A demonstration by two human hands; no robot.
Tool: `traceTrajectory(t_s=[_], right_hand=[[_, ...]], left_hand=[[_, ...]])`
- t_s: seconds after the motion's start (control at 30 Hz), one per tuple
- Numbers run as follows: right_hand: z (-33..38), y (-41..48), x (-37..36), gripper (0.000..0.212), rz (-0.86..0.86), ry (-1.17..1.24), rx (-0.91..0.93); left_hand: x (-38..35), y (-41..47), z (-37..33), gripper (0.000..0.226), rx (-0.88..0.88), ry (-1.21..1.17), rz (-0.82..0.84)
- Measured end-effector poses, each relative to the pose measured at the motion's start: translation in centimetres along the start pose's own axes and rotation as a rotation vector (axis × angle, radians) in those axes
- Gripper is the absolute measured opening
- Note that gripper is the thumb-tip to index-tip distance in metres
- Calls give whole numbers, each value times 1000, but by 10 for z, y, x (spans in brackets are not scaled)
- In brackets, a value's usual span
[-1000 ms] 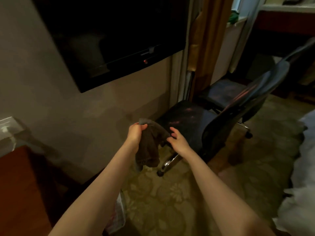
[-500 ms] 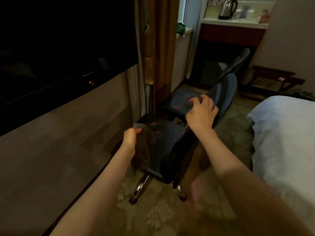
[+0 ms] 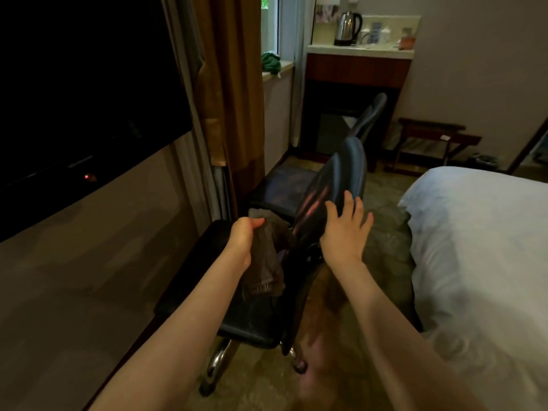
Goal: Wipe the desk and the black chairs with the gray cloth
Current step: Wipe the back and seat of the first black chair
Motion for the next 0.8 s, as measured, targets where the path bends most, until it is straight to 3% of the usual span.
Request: traceTrajectory(t_s=[0.33, 0.57, 0.8], right_hand=[[-72, 62, -13, 94, 91, 158, -100], [-112, 122, -27, 83, 232, 315, -106], [-130, 172, -40, 82, 236, 309, -16]], left_hand=[[-81, 15, 4, 39, -17, 0, -117], [-107, 16, -2, 34, -105, -70, -247], [-118, 30, -14, 30, -122, -48, -299]])
Point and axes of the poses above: each hand's wrist, its own y-axis towards the middle knuckle, its own x-axis out of the back of the hand, z = x × y, the point moved 4 cm from there along y, towards the middle knuckle, and after that the axes turned 10 degrees about x, right-handed, at the moved point
